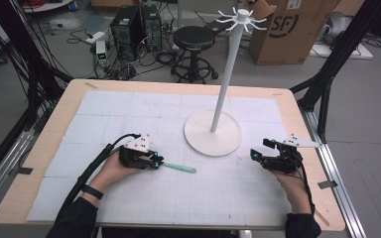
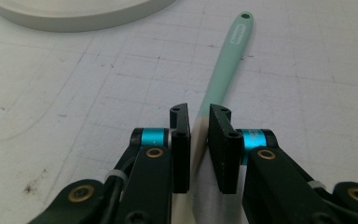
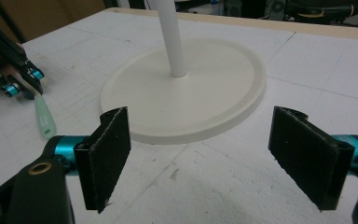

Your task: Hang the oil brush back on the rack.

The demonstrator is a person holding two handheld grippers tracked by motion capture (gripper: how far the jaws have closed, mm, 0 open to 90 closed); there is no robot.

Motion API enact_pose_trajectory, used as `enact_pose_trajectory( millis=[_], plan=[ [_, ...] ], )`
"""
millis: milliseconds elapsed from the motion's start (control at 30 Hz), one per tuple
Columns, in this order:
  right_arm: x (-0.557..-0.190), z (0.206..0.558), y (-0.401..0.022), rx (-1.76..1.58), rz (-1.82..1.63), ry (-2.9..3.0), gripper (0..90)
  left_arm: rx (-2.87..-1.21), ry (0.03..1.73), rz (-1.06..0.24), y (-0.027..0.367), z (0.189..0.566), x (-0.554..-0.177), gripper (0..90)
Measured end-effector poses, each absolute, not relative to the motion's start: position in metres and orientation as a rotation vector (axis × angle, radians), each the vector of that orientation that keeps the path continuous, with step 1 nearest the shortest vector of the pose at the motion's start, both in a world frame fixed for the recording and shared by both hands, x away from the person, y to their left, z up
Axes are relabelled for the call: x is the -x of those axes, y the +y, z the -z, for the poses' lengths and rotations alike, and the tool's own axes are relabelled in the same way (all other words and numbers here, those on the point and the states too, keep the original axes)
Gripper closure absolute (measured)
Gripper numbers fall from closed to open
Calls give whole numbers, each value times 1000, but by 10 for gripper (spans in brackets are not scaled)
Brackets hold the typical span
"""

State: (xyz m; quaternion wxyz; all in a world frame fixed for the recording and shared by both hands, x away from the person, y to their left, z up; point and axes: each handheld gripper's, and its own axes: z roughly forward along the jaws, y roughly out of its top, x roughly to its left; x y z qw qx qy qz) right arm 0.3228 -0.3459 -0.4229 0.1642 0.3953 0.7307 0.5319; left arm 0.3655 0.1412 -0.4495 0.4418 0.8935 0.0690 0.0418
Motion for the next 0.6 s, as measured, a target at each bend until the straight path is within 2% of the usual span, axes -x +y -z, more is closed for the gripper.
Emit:
enact_pose_trajectory(
  millis=[600],
  plan=[
    [-324,424,-347,-1139,-1516,2080,210,-2218,182,-82,141,449,-364,824]
  ],
)
